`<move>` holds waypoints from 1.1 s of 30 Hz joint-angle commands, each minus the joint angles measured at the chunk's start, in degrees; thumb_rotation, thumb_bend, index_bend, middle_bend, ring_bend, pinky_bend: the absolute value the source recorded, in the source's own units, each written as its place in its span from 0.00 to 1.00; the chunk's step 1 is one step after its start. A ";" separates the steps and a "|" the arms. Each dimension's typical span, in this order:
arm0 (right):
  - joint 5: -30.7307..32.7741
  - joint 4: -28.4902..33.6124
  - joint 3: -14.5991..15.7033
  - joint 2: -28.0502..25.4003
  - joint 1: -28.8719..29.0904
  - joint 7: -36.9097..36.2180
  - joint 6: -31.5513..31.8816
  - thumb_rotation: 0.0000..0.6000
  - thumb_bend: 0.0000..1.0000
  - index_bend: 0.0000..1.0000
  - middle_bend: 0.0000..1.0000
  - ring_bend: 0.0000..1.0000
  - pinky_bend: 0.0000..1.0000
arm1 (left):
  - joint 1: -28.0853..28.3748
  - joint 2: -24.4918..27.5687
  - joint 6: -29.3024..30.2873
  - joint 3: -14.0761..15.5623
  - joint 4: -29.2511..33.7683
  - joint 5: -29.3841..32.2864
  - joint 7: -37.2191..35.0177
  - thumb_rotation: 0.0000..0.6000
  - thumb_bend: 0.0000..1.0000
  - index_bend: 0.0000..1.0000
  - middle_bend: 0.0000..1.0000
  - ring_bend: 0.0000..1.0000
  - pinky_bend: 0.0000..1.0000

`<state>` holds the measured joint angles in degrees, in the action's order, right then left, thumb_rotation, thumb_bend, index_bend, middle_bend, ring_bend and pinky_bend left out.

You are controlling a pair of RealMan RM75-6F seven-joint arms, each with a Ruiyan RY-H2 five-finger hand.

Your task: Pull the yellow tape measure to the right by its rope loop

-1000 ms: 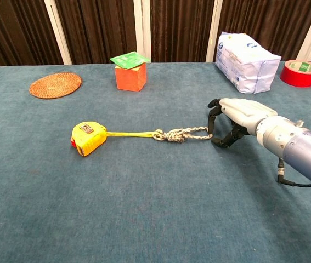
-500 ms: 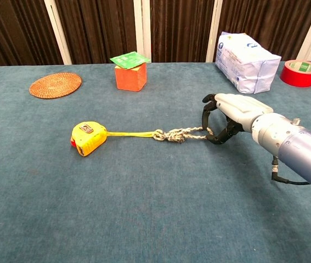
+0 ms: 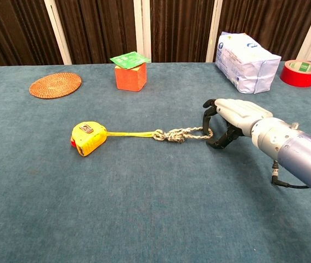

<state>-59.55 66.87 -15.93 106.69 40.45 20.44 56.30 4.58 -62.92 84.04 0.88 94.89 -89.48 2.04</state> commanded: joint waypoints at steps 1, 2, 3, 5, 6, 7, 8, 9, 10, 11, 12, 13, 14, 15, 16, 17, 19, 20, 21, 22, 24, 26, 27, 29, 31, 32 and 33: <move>0.15 -0.23 0.11 0.15 0.08 0.09 -0.20 1.00 0.40 0.51 0.13 0.00 0.00 | 0.01 0.02 -0.06 0.01 0.03 0.05 -0.05 1.00 0.00 0.00 0.00 0.00 0.00; 0.23 -0.29 0.15 0.21 0.11 0.12 -0.29 1.00 0.41 0.52 0.13 0.00 0.00 | 0.02 0.03 -0.08 0.00 0.04 0.08 -0.07 1.00 0.00 0.00 0.00 0.00 0.00; 0.29 -0.31 0.16 0.26 0.13 0.13 -0.35 1.00 0.41 0.52 0.13 0.00 0.00 | 0.02 0.03 -0.10 0.00 0.06 0.12 -0.09 1.00 0.00 0.00 0.00 0.00 0.00; 0.35 -0.33 0.22 0.35 0.17 0.14 -0.44 1.00 0.42 0.53 0.14 0.00 0.00 | 0.02 0.05 -0.13 0.00 0.08 0.15 -0.12 1.00 0.00 0.00 0.00 0.00 0.00; 0.43 -0.34 0.24 0.40 0.19 0.18 -0.49 1.00 0.42 0.54 0.14 0.00 0.00 | 0.03 0.05 -0.14 0.00 0.10 0.16 -0.13 1.00 0.00 0.00 0.00 0.00 0.00; 0.53 -0.34 0.26 0.43 0.20 0.25 -0.53 1.00 0.43 0.55 0.14 0.00 0.00 | 0.03 0.06 -0.16 0.00 0.12 0.19 -0.13 1.00 0.00 0.00 0.00 0.00 0.00; 0.63 -0.32 0.30 0.47 0.20 0.32 -0.60 1.00 0.44 0.57 0.14 0.00 0.00 | 0.03 0.06 -0.18 0.00 0.13 0.21 -0.14 1.00 0.00 0.00 0.00 0.00 0.00; 0.71 -0.29 0.31 0.49 0.20 0.37 -0.61 1.00 0.45 0.57 0.14 0.00 0.00 | 0.04 0.06 -0.19 0.00 0.14 0.23 -0.15 1.00 0.00 0.00 0.00 0.00 0.00; 0.76 -0.26 0.32 0.52 0.20 0.41 -0.58 1.00 0.46 0.58 0.15 0.00 0.00 | 0.04 0.06 -0.20 0.00 0.15 0.25 -0.15 1.00 0.00 0.00 0.00 0.00 0.00; 0.78 -0.22 0.34 0.53 0.19 0.45 -0.54 1.00 0.47 0.59 0.15 0.00 0.00 | 0.04 0.07 -0.21 -0.01 0.16 0.27 -0.15 1.00 0.00 0.00 0.00 0.00 0.00; 0.78 -0.16 0.35 0.52 0.18 0.45 -0.49 1.00 0.47 0.59 0.15 0.00 0.00 | 0.04 0.07 -0.22 0.00 0.18 0.28 -0.17 1.00 0.00 0.00 0.00 0.00 0.00; 0.80 -0.09 0.35 0.50 0.16 0.45 -0.45 1.00 0.47 0.59 0.15 0.00 0.00 | 0.03 0.08 -0.22 0.01 0.19 0.28 -0.18 1.00 0.00 0.00 0.00 0.00 0.00; 0.83 0.03 0.34 0.47 0.14 0.42 -0.42 1.00 0.47 0.59 0.15 0.00 0.00 | 0.03 0.09 -0.21 0.02 0.20 0.28 -0.18 1.00 0.00 0.00 0.00 0.00 0.00; 0.87 0.16 0.33 0.43 0.12 0.41 -0.39 1.00 0.47 0.60 0.15 0.00 0.00 | 0.03 0.10 -0.21 0.01 0.21 0.28 -0.17 1.00 0.00 0.00 0.00 0.00 0.00; 0.91 0.29 0.29 0.39 0.10 0.42 -0.33 1.00 0.47 0.60 0.15 0.00 0.00 | 0.03 0.10 -0.22 0.02 0.22 0.28 -0.17 1.00 0.00 0.00 0.00 0.00 0.00; 0.96 0.43 0.26 0.34 0.08 0.43 -0.27 1.00 0.47 0.61 0.15 0.00 0.00 | 0.03 0.10 -0.23 0.03 0.23 0.30 -0.17 1.00 0.00 0.00 0.00 0.00 0.00; 1.06 0.76 0.19 0.18 0.06 0.56 -0.13 1.00 0.47 0.61 0.15 0.00 0.00 | 0.03 0.11 -0.30 0.02 0.27 0.40 -0.20 1.00 0.00 0.00 0.00 0.00 0.00; 1.09 0.90 0.14 0.09 0.05 0.60 -0.05 1.00 0.47 0.61 0.15 0.00 0.00 | 0.02 0.12 -0.31 0.03 0.30 0.43 -0.22 1.00 0.00 0.00 0.00 0.00 0.00; 1.10 1.04 0.07 -0.01 0.06 0.64 0.04 1.00 0.47 0.61 0.15 0.00 0.00 | 0.02 0.13 -0.30 0.02 0.31 0.45 -0.22 1.00 0.00 0.00 0.00 0.00 0.00; 1.11 1.19 -0.03 -0.14 0.06 0.66 0.19 1.00 0.47 0.61 0.15 0.00 0.00 | 0.02 0.14 -0.30 0.02 0.32 0.45 -0.22 1.00 0.00 0.00 0.00 0.00 0.00; 1.16 1.50 -0.28 -0.45 0.04 0.76 0.49 1.00 0.47 0.61 0.15 0.00 0.00 | 0.02 0.15 -0.28 0.03 0.32 0.43 -0.17 1.00 0.00 0.00 0.00 0.00 0.00; 1.18 1.76 -0.49 -0.82 0.03 0.95 0.81 1.00 0.47 0.61 0.15 0.00 0.00 | 0.00 0.16 -0.27 0.04 0.34 0.43 -0.17 1.00 0.00 0.00 0.00 0.00 0.00; 1.24 1.97 -0.62 -1.10 0.00 1.08 0.98 1.00 0.47 0.61 0.15 0.00 0.00 | -0.01 0.17 -0.26 0.03 0.35 0.44 -0.16 1.00 0.00 0.00 0.00 0.00 0.00; 1.36 2.43 -0.83 -1.64 -0.09 1.29 1.30 1.00 0.47 0.61 0.15 0.00 0.00 | -0.02 0.17 -0.24 0.04 0.37 0.44 -0.14 1.00 0.00 0.00 0.00 0.00 0.00; 1.51 2.87 -1.00 -2.21 -0.23 1.48 1.62 1.00 0.47 0.61 0.15 0.00 0.00 | -0.02 0.19 -0.26 0.06 0.39 0.45 -0.10 1.00 0.00 0.00 0.00 0.00 0.00; 1.65 3.08 -1.09 -2.54 -0.32 1.59 1.74 1.00 0.47 0.61 0.15 0.00 0.00 | -0.03 0.19 -0.25 0.06 0.41 0.45 -0.08 1.00 0.00 0.00 0.00 0.00 0.00; 1.77 3.32 -1.17 -2.85 -0.39 1.71 1.86 1.00 0.47 0.61 0.15 0.00 0.00 | -0.02 0.18 -0.25 0.06 0.44 0.44 -0.05 1.00 0.00 0.00 0.00 0.00 0.00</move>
<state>-57.90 70.01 -17.00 104.02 40.15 22.03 58.03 4.55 -62.73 83.79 0.93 95.33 -89.04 1.99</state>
